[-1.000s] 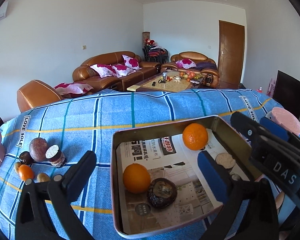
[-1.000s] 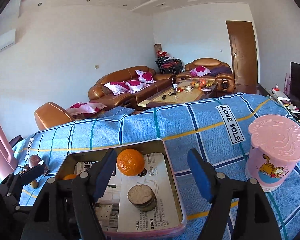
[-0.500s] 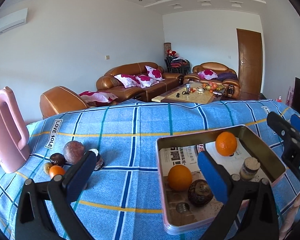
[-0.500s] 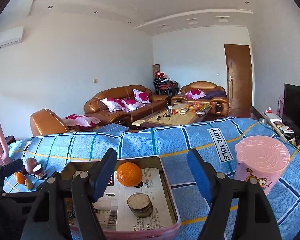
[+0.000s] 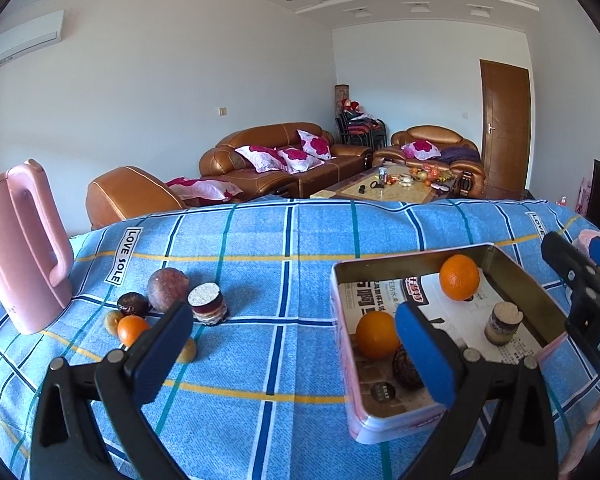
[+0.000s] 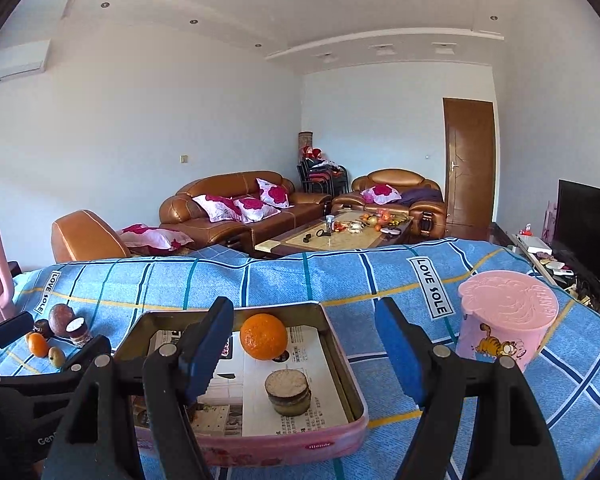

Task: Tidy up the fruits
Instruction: 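Open the right tool to drop its orange in the box while the left tool drops its orange, then move both open tools away from the box toward the remaining fruits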

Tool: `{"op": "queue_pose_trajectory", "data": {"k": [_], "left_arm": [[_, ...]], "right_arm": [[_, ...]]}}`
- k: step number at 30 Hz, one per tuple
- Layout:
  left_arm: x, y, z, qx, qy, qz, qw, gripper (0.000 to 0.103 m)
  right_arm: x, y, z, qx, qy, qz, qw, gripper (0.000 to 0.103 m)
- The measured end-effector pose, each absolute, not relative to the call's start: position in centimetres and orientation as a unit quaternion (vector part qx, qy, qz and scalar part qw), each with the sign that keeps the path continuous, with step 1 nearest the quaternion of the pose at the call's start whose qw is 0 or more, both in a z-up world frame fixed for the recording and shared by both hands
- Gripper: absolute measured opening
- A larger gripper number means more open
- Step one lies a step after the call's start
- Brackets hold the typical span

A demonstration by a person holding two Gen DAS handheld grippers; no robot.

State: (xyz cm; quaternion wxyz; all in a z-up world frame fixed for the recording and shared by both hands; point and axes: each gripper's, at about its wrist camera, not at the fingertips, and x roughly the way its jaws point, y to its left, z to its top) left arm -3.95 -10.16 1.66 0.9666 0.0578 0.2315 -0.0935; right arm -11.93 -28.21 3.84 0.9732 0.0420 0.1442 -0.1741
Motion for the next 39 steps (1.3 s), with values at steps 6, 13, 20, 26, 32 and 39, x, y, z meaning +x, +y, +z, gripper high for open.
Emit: {"op": "queue_pose_trajectory", "data": {"k": [6, 13, 20, 26, 32, 39], "left_arm": [[-3.8, -8.9, 1.5, 0.066, 0.243, -0.105, 0.962, 0.103], [-2.9, -7.0, 1.2, 0.111, 0.241, -0.096, 0.959, 0.103], [-1.5, -4.0, 1.3, 0.134, 0.221, -0.075, 0.963, 0.103], [-0.2, -0.9, 1.4, 0.086, 0.236, -0.074, 0.965, 0.103], [0.8, 1.0, 1.2, 0.066, 0.247, -0.067, 0.964, 0.103], [2.6, 3.3, 1.2, 0.105, 0.236, -0.011, 0.966, 0.103]], "right_arm": [[-12.1, -27.3, 3.7, 0.042, 0.158, -0.177, 0.971, 0.075], [-11.7, -25.7, 3.5, 0.051, 0.182, -0.168, 0.967, 0.075], [-10.5, -23.2, 3.1, 0.077, 0.202, -0.150, 0.965, 0.075], [-9.1, -19.6, 2.9, 0.072, 0.211, -0.125, 0.967, 0.075], [-7.8, -16.5, 2.9, 0.063, 0.213, -0.101, 0.970, 0.075], [-6.0, -14.1, 2.6, 0.070, 0.226, -0.075, 0.969, 0.075]]}}
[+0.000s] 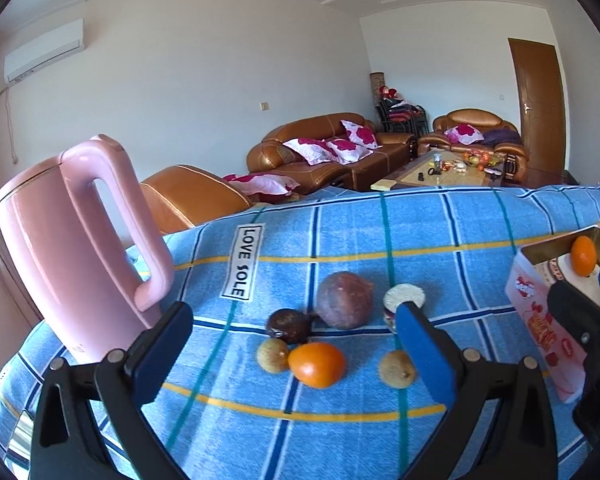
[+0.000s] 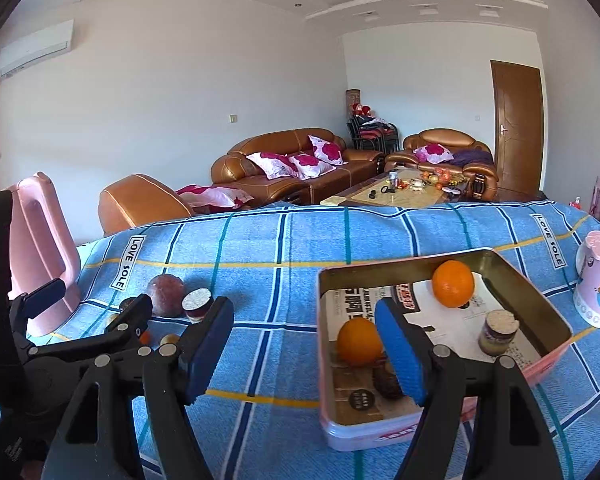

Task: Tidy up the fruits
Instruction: 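Move both open tools away from the box toward the remaining fruits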

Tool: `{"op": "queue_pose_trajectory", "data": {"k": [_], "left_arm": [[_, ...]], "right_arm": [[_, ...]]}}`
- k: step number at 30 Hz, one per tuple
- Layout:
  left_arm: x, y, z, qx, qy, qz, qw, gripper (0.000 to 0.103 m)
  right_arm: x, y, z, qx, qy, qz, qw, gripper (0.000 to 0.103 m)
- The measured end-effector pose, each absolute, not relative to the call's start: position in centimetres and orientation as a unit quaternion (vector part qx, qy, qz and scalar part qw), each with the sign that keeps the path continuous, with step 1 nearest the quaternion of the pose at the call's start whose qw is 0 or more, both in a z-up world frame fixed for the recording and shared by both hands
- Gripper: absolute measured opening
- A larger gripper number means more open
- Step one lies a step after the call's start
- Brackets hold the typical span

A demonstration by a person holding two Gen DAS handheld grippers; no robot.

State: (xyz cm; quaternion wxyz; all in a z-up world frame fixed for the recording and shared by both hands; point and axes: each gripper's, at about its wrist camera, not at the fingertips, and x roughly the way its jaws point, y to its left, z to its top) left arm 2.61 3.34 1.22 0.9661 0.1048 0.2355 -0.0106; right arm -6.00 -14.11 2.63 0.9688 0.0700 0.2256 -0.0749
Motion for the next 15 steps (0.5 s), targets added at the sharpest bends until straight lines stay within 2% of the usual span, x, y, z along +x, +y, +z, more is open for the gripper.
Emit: {"op": "queue_pose_trajectory", "data": {"k": [9, 15], "left_arm": [[6.9, 10.7, -0.1, 0.038, 0.312, 0.076, 0.946, 0.103], [7.7, 13.6, -0.7, 0.007, 0.335, 0.111, 0.935, 0.103]], "right_arm": [[-4.0, -11.6, 2.2, 0.067, 0.254, -0.042, 0.964, 0.075], [-1.7, -9.3, 1.1, 0.057, 0.304, -0.001, 0.951, 0.074]]}}
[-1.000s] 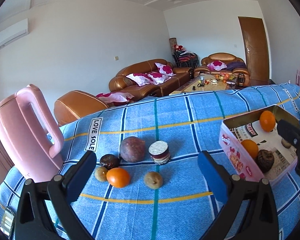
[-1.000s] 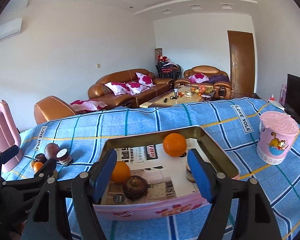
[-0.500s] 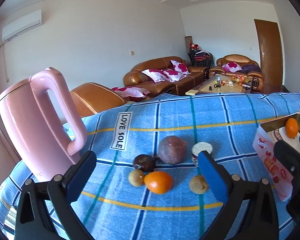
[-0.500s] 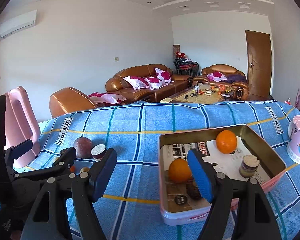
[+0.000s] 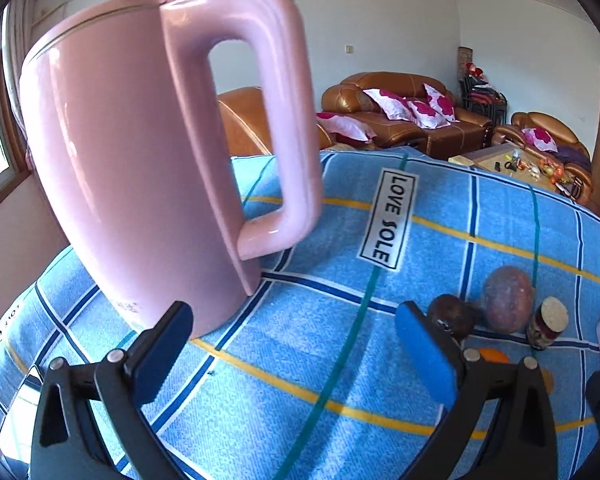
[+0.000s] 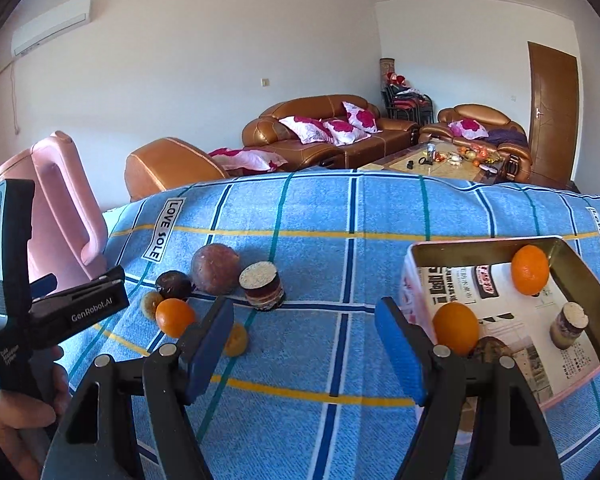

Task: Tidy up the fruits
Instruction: 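Move both open tools away from the box toward the remaining fruits, then grasp a yellow round fruit with the right tool while the left tool grasps an orange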

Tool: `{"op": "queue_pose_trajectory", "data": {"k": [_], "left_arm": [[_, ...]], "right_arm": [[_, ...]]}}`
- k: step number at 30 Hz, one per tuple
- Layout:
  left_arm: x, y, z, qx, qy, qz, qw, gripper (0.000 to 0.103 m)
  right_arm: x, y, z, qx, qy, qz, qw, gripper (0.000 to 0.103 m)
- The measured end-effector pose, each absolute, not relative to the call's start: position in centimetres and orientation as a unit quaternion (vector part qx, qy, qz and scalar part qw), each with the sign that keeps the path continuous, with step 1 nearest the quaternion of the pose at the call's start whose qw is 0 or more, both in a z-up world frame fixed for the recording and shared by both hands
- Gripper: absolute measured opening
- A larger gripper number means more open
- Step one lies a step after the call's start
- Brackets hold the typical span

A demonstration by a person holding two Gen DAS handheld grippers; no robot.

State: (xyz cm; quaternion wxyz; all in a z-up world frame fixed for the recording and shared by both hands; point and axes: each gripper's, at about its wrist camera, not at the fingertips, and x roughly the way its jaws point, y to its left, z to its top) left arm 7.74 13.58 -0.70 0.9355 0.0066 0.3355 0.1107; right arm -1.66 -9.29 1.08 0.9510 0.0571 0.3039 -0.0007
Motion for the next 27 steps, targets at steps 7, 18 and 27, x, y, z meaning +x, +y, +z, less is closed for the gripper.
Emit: {"op": "queue_pose_trajectory", "data": {"k": [7, 18, 27], "left_arm": [[7.8, 14.8, -1.1, -0.003, 0.345, 0.121, 0.931, 0.103], [7.2, 12.4, -0.1, 0.001, 0.337, 0.006, 0.942, 0.098], [6.7, 7.7, -0.7, 0.013, 0.375, -0.097, 0.922, 0.081]], "right_arm": [[1.5, -5.9, -1.1, 0.028, 0.387, 0.059, 0.920, 0.059], [2.4, -5.2, -2.4, 0.036, 0.427, 0.087, 0.899, 0.028], [-0.1, -9.2, -0.9, 0.090, 0.373, 0.053, 0.922, 0.028]]}}
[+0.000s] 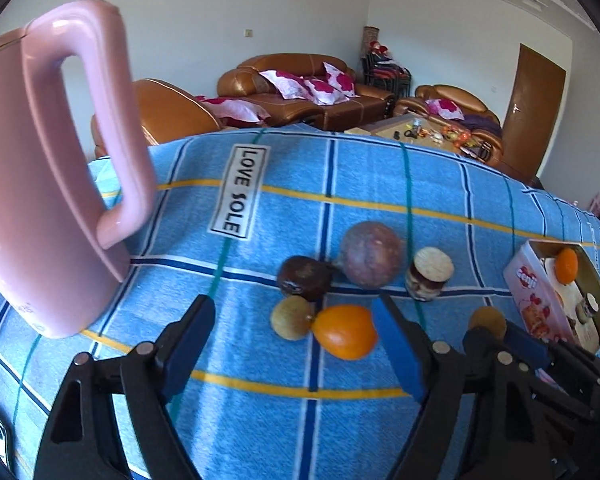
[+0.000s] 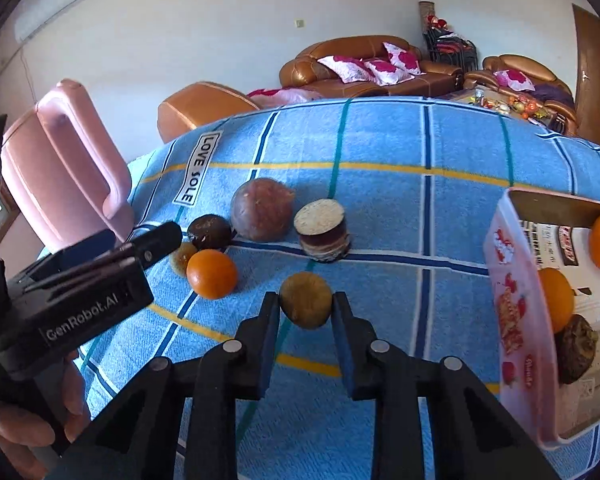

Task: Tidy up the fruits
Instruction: 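Grasp a yellow round fruit with the right tool while the left tool grasps an orange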

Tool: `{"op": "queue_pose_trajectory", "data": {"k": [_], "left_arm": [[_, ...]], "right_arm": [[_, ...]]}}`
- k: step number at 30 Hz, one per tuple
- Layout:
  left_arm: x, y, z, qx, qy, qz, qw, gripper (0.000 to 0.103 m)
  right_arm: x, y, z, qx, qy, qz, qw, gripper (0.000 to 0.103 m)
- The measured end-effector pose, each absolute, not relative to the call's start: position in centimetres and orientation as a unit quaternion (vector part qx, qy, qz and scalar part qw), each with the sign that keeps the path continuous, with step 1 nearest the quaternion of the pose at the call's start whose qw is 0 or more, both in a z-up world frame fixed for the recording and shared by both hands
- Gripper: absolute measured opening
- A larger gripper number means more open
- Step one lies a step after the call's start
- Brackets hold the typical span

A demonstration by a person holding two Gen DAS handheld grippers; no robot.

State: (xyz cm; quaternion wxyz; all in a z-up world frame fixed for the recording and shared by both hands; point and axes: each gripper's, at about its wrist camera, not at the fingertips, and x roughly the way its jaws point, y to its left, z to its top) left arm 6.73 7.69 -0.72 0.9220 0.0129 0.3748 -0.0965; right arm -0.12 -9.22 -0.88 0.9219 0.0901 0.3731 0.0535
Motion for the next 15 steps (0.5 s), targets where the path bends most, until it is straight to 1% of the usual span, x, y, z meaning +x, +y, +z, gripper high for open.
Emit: {"op": "queue_pose_trajectory", "data": {"k": [2, 4, 5, 6, 10, 13, 14, 15], "left_arm": [[6.1, 6.4, -0.8, 0.030, 0.371, -0.108, 0.922, 0.077], [5.9, 5.1, -1.2, 0.053, 0.370, -0.117, 0.920, 0.068], [6.0, 4.5, -1.6, 0.061, 0.376, -0.122, 0.917, 0.059], [6.2, 4.1, -2.0, 0.062, 0.390, -0.129, 0.909, 0.055], [6.7, 4.5, -2.3, 0.033, 0.407, -0.137, 0.902, 0.055], [7.9, 5.0, -2.9, 0.002, 0.434, -0.144, 0.889, 0.055], [8.0, 5.1, -2.8, -0.007, 0.432, -0.150, 0.890, 0.056], [8.2, 5.0, -2.9, -0.010, 0.433, -0.151, 0.888, 0.060]], "right_arm": [[-0.6, -10.1, -0.6, 0.094, 0.363, 0.043, 0.926, 0.028], [-0.8, -10.6, -0.5, 0.099, 0.360, 0.036, 0.927, 0.029], [-0.6, -11.0, -0.5, 0.103, 0.360, 0.035, 0.927, 0.029], [-0.5, -11.1, -0.5, 0.106, 0.361, 0.033, 0.926, 0.029], [-0.3, -11.2, -0.7, 0.115, 0.366, 0.034, 0.923, 0.029], [-0.3, -11.0, -0.8, 0.113, 0.365, 0.034, 0.923, 0.029], [-0.3, -11.0, -0.8, 0.113, 0.365, 0.035, 0.923, 0.029], [-0.3, -11.0, -0.7, 0.113, 0.366, 0.035, 0.923, 0.029]]}}
